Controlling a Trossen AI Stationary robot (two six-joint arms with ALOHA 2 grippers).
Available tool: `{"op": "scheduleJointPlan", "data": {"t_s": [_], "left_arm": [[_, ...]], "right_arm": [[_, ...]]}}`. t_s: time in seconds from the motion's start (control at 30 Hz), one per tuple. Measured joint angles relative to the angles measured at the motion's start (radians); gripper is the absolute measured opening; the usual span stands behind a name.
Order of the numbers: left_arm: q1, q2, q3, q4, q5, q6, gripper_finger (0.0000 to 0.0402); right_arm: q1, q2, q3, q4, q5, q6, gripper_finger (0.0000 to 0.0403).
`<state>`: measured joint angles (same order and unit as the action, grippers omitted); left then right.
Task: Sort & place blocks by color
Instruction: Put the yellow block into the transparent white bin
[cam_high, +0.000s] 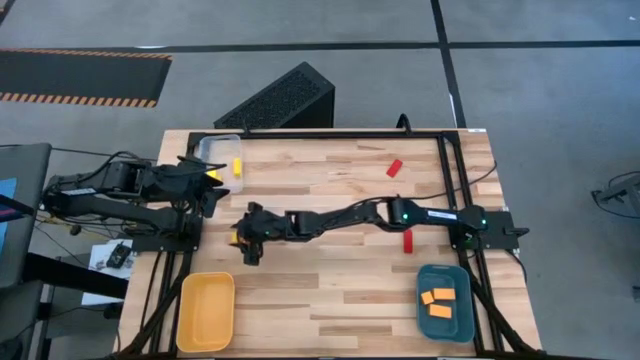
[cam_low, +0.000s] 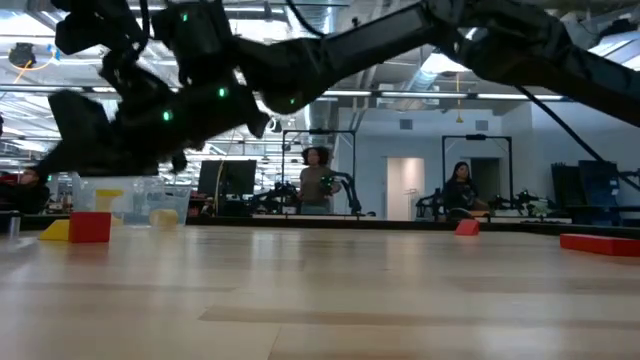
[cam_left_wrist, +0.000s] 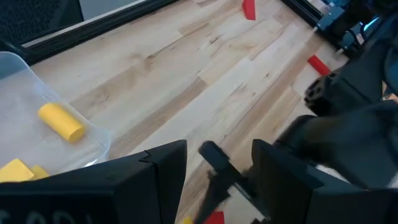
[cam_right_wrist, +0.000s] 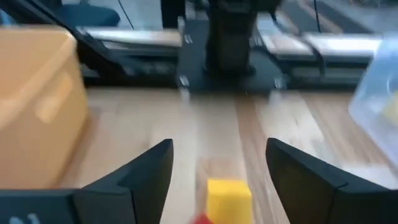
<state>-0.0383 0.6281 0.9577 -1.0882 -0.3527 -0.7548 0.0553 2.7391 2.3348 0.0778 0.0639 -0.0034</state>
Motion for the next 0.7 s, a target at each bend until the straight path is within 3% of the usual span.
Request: {"op": "scheduleJointPlan", "data": {"t_s": [0.37, 0.53, 0.7], "left_arm": [[0.0, 0.0, 0.0, 0.0, -0.055, 0.041, 0.0168], [0.0, 0.0, 0.0, -0.005, -0.056, 0.043, 0.0168], [0.0, 0.0, 0.0, -0.039, -0.06, 0.042, 0.0168]], "right_arm": [[-0.019, 0.026, 0.005, -0.187, -0.014, 0.019, 0.0286], [-0.019, -0.02, 0.002, -0.403, -0.012, 0.096, 0.0286], [-0.019, -0.058, -0.001, -0.472, -0.011, 0.098, 0.0286]]}}
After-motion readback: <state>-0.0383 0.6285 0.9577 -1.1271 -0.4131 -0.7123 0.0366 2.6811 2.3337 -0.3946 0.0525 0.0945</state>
